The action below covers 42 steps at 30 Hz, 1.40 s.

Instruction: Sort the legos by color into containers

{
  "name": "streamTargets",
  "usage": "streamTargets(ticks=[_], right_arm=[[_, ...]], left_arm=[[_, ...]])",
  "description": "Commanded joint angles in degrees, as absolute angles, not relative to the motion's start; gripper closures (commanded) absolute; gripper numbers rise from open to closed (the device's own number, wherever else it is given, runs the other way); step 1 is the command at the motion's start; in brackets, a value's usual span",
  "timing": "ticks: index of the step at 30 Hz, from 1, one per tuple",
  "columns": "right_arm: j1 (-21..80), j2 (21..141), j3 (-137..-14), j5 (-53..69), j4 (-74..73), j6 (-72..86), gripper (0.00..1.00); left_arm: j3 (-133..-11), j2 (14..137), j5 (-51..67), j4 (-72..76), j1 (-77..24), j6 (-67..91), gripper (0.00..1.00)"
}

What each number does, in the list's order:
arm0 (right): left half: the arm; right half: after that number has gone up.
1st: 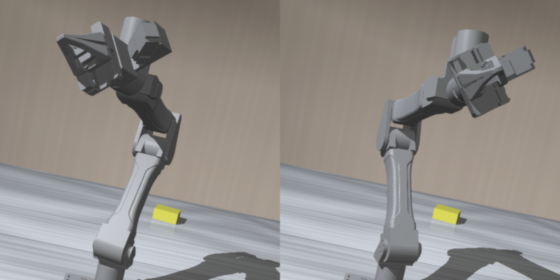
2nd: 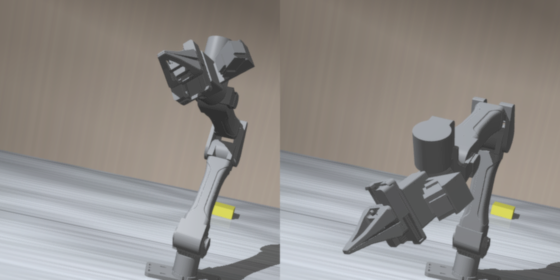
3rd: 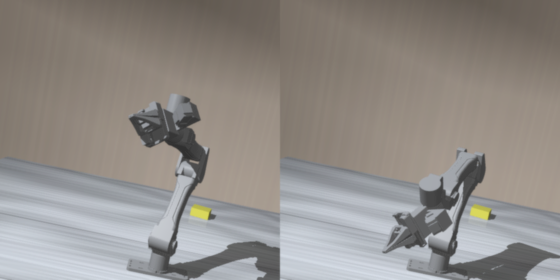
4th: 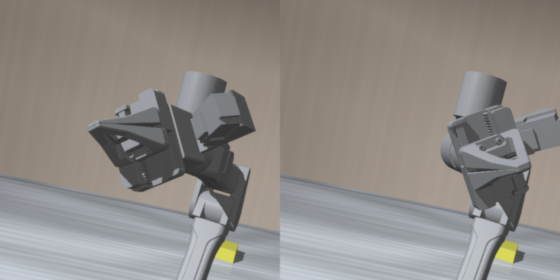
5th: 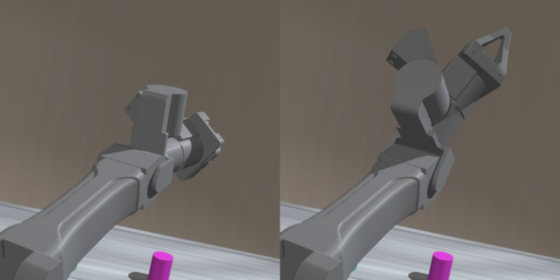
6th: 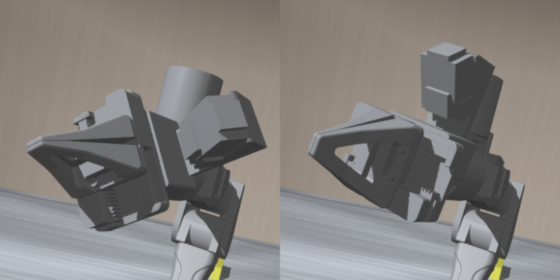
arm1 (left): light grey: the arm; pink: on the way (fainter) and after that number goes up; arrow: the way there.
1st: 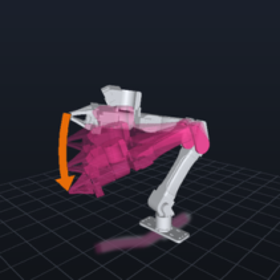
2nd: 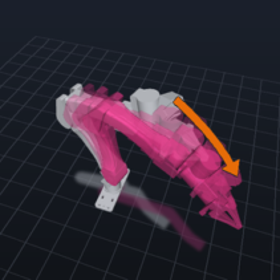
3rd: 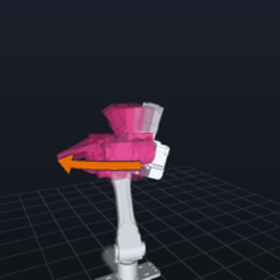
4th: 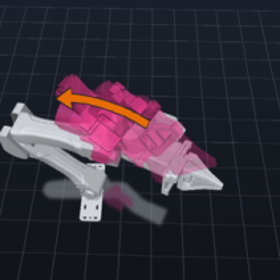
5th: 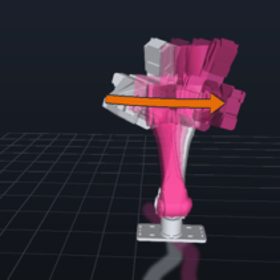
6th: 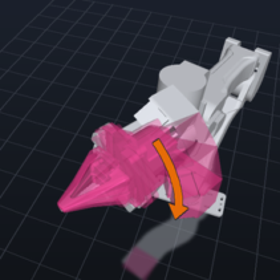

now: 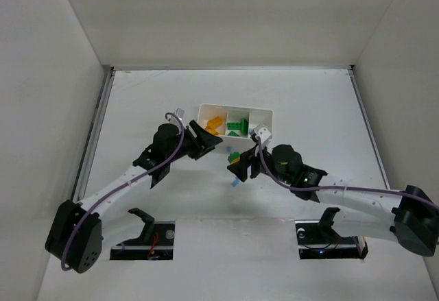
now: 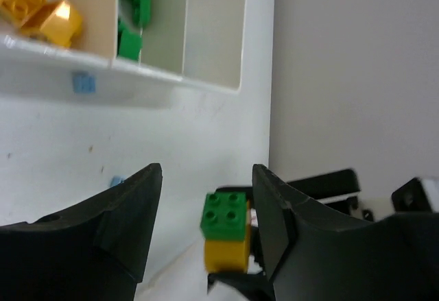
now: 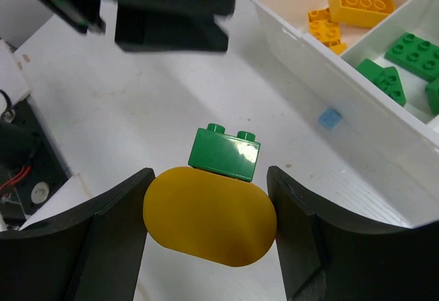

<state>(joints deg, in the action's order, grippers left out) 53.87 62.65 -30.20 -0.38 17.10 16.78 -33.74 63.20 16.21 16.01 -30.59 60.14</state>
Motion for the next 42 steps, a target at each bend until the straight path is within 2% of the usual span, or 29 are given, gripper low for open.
streamTargets(ticks=[1,7,15,28,36,42], right_arm=[[53.48,61.17,-33.57,5.97,18.2,14.42,0.39],[53.48,61.09,-36.82,11.86,10.56,11.34,0.38],[53.48,60.38,-38.41,14.76,6.24,9.93,0.39],[53.66,62.31,-38.06,15.12,10.37,11.34,0.39],[53.74,60.03,-37.79,14.33,10.46,11.34,0.39],[53.74,59.76,-37.36,14.24,10.9,12.04,0.39]], left_arm=[[-27.97,58.46,27.58,13.8,-27.83,64.06,0.48],[-23.38,52.48,35.15,15.38,-23.69,67.85,0.45],[-23.03,52.73,38.84,22.05,-22.63,71.63,0.42],[-24.61,56.51,36.13,25.93,-30.62,71.02,0.43],[-26.01,58.36,32.96,25.31,-34.4,69.17,0.47],[-26.98,59.5,32.0,26.45,-35.9,68.99,0.56]])
